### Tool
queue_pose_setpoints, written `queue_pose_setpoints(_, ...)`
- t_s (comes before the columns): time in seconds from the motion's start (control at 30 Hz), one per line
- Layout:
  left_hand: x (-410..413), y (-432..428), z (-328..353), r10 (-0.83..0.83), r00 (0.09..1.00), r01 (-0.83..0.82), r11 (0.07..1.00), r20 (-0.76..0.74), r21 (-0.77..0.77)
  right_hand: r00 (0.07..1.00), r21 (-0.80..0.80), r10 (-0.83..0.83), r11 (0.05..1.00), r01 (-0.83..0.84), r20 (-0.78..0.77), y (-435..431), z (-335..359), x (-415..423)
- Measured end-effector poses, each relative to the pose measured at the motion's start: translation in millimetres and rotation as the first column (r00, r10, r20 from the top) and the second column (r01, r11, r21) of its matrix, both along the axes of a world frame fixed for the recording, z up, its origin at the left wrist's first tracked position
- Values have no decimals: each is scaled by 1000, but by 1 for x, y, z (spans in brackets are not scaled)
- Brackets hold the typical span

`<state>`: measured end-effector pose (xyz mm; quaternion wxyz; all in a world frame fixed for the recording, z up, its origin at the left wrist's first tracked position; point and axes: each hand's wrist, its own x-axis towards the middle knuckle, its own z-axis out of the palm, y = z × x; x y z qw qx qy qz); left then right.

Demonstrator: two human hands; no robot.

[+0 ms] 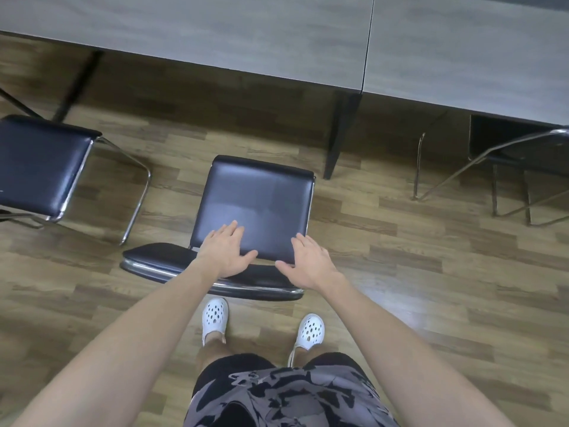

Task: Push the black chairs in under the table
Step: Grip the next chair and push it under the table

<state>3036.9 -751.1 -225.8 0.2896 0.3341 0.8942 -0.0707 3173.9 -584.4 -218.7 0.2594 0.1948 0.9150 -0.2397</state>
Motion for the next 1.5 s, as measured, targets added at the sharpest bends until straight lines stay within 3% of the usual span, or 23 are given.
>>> queue_pose_setpoints(0.23, -57, -79, 1, -106, 975, 131, 984, 195, -122, 979, -149, 180, 975, -165, 96, -62, -10, -35)
queue_pose_setpoints(0.43, -94, -138, 3, -188, 948, 218, 971, 257, -94, 962, -81, 204, 978, -192, 182, -108, -15, -43)
queue_pose_setpoints(0.63, -95, -164, -3, -316, 930, 314, 948, 185, 41, 984, 186, 4, 982, -38, 178, -135, -26, -38)
queue_pose_setpoints(0.8, -79, -174, -17, -343, 937, 339, 939, 66, 61, 989, 298, -77, 954, 37, 123, -146, -36, -32)
queue_pose_setpoints(1.23, -55, -166, -47, -63, 994, 70, 994, -92, 82, 997, 335, -71, 941, 54, 41, -138, -48, -27)
queue_pose_setpoints(1.5, -56, -163, -47, -71, 990, 77, 996, -120, 46, 990, 395, -132, 913, 102, 47, -143, -50, -29)
